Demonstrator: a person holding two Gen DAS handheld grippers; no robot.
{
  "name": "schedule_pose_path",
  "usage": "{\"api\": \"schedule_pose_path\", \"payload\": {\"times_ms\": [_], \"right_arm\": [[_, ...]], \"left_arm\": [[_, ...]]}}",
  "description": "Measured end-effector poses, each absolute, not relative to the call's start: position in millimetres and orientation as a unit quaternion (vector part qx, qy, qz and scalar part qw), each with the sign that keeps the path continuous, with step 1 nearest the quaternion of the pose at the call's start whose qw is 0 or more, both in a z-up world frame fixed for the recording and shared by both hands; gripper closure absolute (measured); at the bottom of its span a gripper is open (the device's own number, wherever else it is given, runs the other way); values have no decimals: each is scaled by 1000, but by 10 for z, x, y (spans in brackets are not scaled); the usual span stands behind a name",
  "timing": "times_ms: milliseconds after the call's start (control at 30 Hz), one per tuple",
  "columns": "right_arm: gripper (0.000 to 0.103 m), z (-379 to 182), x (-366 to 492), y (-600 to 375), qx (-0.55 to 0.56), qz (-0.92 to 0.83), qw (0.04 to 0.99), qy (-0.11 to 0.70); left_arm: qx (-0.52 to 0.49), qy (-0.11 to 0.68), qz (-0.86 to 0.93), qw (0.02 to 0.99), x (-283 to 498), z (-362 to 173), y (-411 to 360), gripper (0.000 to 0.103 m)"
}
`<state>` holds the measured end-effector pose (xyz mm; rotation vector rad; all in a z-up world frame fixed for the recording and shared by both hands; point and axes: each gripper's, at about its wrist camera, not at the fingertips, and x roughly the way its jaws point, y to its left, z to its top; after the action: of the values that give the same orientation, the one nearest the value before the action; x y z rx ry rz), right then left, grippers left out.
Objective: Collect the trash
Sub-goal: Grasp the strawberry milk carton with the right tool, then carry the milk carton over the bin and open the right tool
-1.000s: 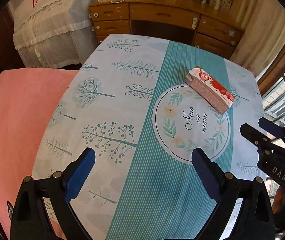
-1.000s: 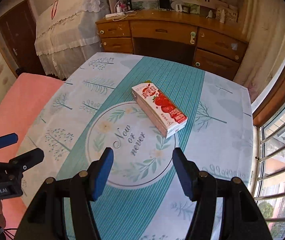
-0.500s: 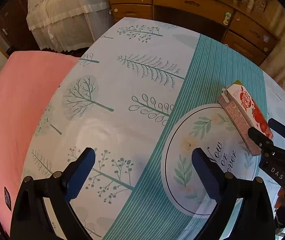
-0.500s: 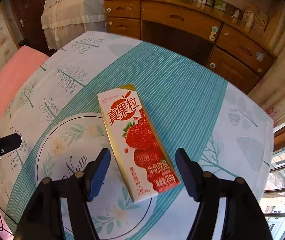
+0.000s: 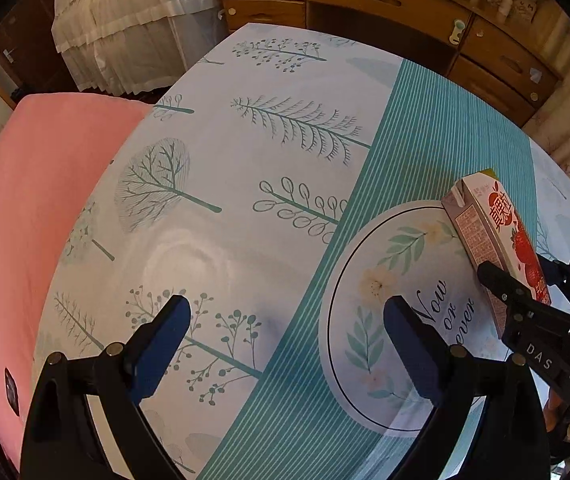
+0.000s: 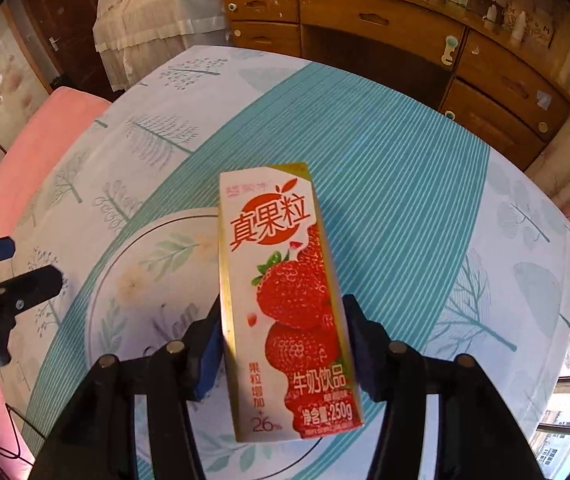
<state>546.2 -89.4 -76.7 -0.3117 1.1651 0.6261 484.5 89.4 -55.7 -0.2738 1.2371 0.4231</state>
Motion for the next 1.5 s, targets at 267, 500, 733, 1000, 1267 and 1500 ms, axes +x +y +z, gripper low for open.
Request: {"api": "schedule_pose_path", "payload": {"times_ms": [267, 500, 733, 1000, 1267, 1500], "right_arm": [[51, -484, 4969, -1041, -100, 273, 791, 538], [51, -175, 4356, -1182, -55, 248, 809, 530], [51, 180, 3534, -1233, -1, 204, 835, 512], [51, 466, 2340, -1052, 56, 149, 856, 491], [51, 509, 1308, -778, 78, 121, 857, 495], [51, 345, 718, -721, 83, 113, 838, 527]], "left_arm": [[-120, 565, 175, 797, 4550, -344, 838, 7], [-104, 558, 140, 811, 4095, -145, 790, 7], [-89, 547, 85, 828, 3424, 80, 823, 7], [-51, 526, 10, 849, 2476, 342, 992, 7], [-29, 530, -40, 847, 1635, 310, 1213, 7], [-33, 545, -56, 836, 1120, 109, 1193, 7]]}}
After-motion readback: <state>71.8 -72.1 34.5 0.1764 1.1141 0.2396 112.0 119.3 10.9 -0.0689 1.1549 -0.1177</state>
